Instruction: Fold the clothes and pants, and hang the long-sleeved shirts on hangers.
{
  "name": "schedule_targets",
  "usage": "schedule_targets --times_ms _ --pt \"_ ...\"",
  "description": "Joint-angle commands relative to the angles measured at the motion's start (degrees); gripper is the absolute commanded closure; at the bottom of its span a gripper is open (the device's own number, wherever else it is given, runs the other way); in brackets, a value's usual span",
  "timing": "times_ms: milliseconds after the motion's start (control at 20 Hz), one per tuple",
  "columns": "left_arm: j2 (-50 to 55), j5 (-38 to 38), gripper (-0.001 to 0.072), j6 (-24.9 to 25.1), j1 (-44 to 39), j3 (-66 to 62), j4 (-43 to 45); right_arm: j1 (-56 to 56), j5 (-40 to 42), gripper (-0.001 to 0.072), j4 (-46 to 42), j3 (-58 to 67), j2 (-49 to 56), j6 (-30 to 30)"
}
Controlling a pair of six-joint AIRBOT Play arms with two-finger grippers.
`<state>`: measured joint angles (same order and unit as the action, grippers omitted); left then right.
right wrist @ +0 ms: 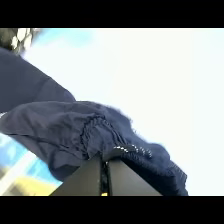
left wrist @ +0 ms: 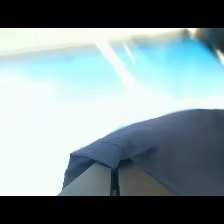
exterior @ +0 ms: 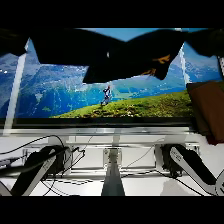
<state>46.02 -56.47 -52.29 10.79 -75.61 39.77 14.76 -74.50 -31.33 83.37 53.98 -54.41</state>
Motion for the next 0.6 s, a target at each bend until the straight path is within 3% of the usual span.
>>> schedule_targets --times_ms 0,250,400,550 --pt "-9.22 9.38 0.0694 0.0 3.37 -2.6 1.01 -0.04 1.9 0.0689 0.7 8.52 -4.61 -0.44" --pt "-19.34 12.28 0.0694 -0.46 5.73 -2.6 5.27 -0.04 0.68 0.0689 0.96 9.01 -12.24 -4.81" --pt "-22.08 11.19 0.0695 -11.45 5.75 -2.58 13.7 -0.04 0.63 0.069 0.33 9.01 -15.32 -6.36" --pt "-18.53 3.15 0.0695 -24.52 5.73 -1.42 21.59 -0.04 3.39 0.0691 -5.81 7.39 -14.23 -12.37"
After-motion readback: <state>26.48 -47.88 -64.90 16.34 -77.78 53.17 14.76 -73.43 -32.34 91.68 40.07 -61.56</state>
